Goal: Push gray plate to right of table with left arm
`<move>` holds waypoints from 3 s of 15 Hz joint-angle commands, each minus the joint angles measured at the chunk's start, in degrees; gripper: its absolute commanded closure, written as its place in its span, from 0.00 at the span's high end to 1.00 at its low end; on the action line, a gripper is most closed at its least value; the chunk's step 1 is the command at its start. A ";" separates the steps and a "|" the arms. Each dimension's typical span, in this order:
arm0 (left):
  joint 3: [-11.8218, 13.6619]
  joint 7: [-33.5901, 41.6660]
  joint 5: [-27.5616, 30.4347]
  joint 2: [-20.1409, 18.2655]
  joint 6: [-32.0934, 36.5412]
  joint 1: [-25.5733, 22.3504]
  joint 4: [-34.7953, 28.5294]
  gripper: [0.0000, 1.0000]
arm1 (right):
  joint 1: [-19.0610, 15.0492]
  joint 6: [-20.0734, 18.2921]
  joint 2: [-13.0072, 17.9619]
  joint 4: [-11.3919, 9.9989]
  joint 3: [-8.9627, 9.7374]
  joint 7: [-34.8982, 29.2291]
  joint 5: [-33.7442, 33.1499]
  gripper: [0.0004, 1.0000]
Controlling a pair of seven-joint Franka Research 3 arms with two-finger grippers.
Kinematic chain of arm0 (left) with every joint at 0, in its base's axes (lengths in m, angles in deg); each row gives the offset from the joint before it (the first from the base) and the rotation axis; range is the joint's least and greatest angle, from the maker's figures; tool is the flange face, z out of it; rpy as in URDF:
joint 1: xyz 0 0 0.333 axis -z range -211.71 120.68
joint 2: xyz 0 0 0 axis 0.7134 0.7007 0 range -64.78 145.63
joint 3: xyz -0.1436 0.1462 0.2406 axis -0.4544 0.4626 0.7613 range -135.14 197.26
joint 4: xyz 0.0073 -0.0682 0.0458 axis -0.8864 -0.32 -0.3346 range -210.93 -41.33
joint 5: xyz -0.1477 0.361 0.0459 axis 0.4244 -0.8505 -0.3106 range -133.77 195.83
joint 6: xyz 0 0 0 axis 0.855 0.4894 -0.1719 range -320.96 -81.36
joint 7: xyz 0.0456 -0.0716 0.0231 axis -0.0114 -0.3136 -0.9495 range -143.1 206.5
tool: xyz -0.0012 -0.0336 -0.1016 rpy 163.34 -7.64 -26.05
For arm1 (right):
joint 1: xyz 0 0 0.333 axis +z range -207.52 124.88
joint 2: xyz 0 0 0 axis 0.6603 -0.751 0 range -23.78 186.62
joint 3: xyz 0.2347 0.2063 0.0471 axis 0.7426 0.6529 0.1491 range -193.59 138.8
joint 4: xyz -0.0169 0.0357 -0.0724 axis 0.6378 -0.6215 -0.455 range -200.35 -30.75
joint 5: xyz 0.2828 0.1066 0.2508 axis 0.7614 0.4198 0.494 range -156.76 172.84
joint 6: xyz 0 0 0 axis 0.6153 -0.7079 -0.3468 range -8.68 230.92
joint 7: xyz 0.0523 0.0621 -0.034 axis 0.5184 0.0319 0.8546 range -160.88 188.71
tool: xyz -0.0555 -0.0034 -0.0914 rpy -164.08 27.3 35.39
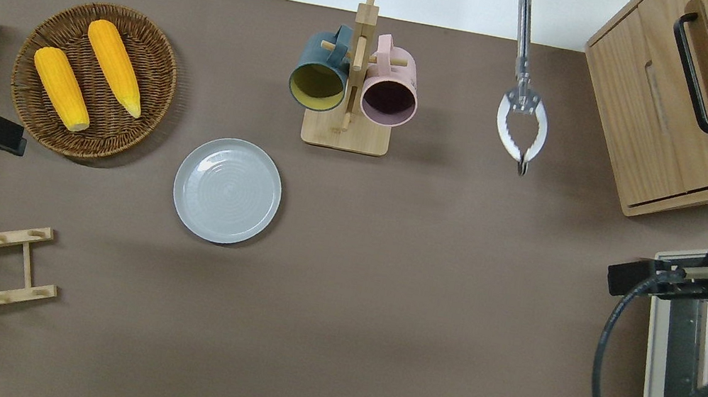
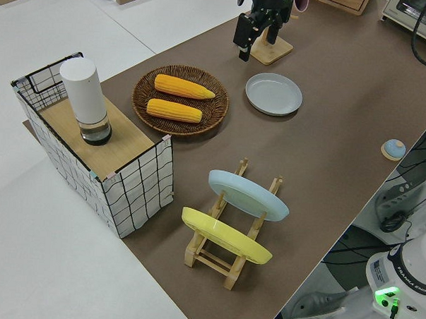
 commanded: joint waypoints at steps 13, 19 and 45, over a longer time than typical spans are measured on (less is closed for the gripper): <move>0.28 0.11 -0.23 -0.67 1.51 0.40 -1.64 1.00 | -1.16 -0.69 0.36 0.22 0.85 0.01 0.59 0.98; 0.28 -0.50 -0.15 -0.50 1.34 0.40 -2.17 1.00 | -1.16 -0.69 0.36 0.22 0.85 0.01 0.59 0.98; -4.64 -19.74 4.07 -0.58 -13.76 0.49 -16.57 0.99 | -1.16 -0.69 0.36 0.22 0.76 -0.08 0.59 0.98</move>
